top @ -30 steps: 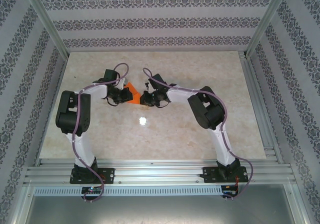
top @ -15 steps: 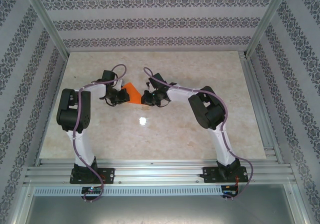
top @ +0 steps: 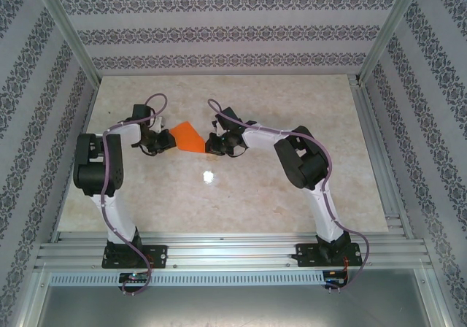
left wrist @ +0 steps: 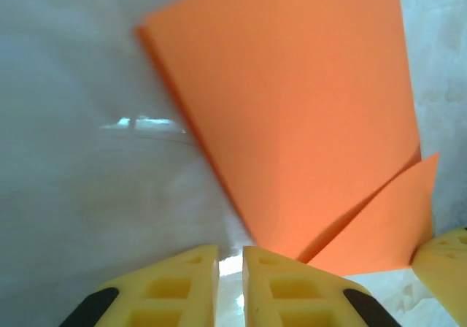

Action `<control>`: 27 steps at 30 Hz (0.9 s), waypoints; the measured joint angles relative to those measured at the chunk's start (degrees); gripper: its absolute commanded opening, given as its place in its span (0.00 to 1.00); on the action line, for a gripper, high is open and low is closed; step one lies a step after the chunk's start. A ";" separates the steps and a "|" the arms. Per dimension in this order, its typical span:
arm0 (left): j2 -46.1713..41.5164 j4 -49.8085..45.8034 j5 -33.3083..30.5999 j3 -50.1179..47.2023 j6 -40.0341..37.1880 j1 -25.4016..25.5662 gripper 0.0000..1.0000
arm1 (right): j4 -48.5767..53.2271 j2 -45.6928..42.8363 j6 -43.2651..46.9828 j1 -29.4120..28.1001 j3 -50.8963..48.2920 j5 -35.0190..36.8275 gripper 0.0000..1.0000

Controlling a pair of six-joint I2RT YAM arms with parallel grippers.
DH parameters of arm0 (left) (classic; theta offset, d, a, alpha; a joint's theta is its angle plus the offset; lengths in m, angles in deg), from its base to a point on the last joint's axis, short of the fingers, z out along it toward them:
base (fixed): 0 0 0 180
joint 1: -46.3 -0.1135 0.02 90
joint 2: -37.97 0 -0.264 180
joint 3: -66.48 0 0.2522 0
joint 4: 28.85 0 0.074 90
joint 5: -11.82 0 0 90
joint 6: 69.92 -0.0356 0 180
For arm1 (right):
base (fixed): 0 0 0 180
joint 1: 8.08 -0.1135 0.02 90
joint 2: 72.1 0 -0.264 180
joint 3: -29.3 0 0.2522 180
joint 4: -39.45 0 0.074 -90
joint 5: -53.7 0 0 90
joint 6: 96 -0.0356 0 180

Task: Fold a paper plane with a square sheet of paper (fold left side to right side)
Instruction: Third fold the triangle at the center of the table.

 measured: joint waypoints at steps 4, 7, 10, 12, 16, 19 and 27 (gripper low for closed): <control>-2.36 0.04 1.62 -0.02 0.26 -0.92 0.24 | 0.02 -0.04 0.76 0.04 0.09 -0.39 0.10; -4.90 0.33 2.71 -0.55 1.49 -0.94 0.41 | 0.85 -0.66 1.29 0.04 0.09 -0.39 0.16; -7.48 1.92 4.55 -2.36 4.44 -1.60 0.50 | 2.67 -2.45 2.60 0.07 0.07 -0.11 0.23; -8.37 2.97 5.25 -3.52 6.69 -2.05 0.51 | 3.08 -4.92 3.41 0.17 -0.57 0.55 0.27; -8.33 4.61 6.14 -4.98 10.34 -2.36 0.52 | 3.45 -12.46 5.14 0.76 -4.20 2.29 0.33; -7.26 6.25 6.75 -5.44 12.37 -2.36 0.53 | 3.52 -18.64 6.40 1.20 -8.13 4.68 0.37; -2.58 8.07 5.40 -3.93 14.01 -2.38 0.52 | 3.52 -27.58 9.44 1.90 -19.87 8.33 0.39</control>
